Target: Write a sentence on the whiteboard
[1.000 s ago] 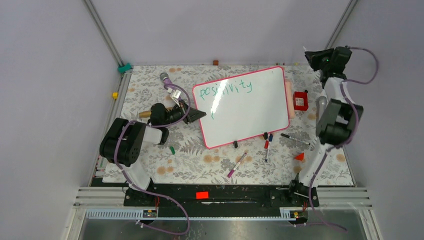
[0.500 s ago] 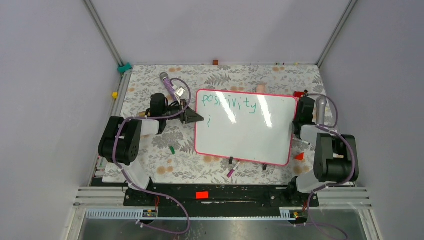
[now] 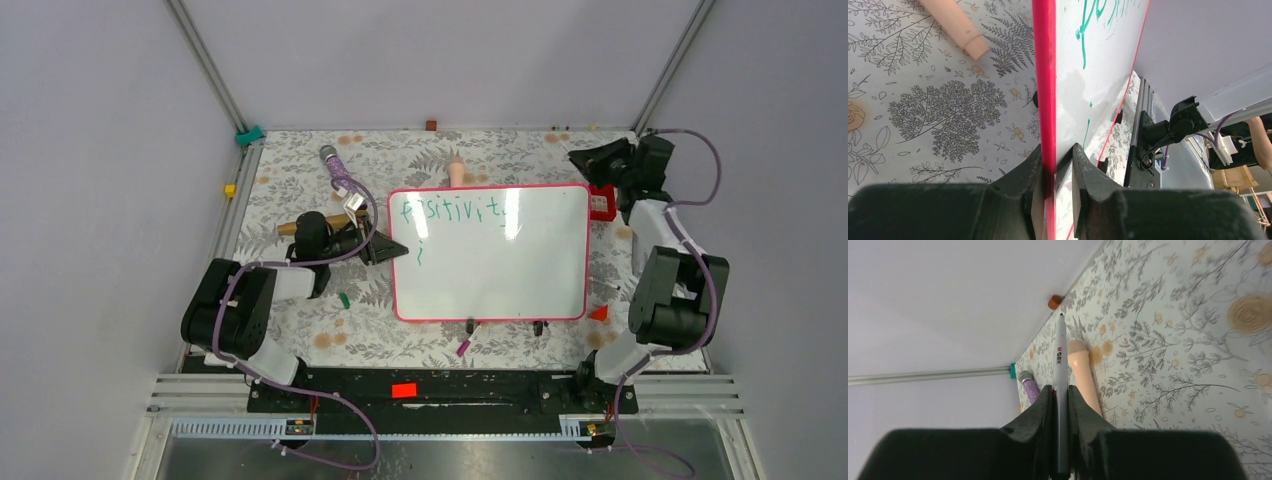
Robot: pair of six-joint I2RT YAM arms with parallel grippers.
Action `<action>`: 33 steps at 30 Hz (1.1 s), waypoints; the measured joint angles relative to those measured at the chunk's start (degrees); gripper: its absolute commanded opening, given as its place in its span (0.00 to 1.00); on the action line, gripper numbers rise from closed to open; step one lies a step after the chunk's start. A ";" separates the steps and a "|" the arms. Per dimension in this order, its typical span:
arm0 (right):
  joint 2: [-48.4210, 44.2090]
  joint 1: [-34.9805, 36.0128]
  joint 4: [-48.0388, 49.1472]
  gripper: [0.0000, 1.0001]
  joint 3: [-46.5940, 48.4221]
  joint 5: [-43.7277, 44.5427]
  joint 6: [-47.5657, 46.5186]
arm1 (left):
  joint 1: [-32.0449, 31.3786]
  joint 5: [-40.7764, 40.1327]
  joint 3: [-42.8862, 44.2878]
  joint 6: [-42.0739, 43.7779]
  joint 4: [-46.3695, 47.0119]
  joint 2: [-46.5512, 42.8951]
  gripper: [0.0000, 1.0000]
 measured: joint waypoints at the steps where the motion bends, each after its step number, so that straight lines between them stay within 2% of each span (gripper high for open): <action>1: -0.94 -0.90 -1.62 0.00 0.85 0.04 -0.50 | -0.09 -0.48 -0.55 0.02 0.35 -0.66 0.00; 6: -9.53 -5.55 -9.79 0.00 2.49 0.92 -4.48 | -0.46 -2.25 -2.69 -0.24 2.62 -2.64 0.00; 10: -19.47 -5.64 -14.47 0.00 1.33 0.13 -7.85 | -0.48 -3.34 -4.02 -1.55 4.61 -2.67 0.00; 16: -34.73 -5.33 -18.08 0.00 -12.55 2.71 -11.37 | -0.59 -4.39 -5.44 -2.93 7.02 -2.67 0.00; 23: -31.80 -5.62 -18.53 0.00 -18.10 3.28 -11.43 | -0.61 -4.26 -5.07 -3.15 6.25 -3.04 0.00; 29: -32.70 -5.84 -17.46 0.00 -19.41 5.01 -11.63 | -2.03 -5.51 -1.73 0.63 -3.06 -7.10 0.00; 33: -32.79 -5.84 -20.55 0.00 -17.31 7.39 -12.48 | -3.41 -6.95 -0.33 2.93 -5.66 -7.50 0.00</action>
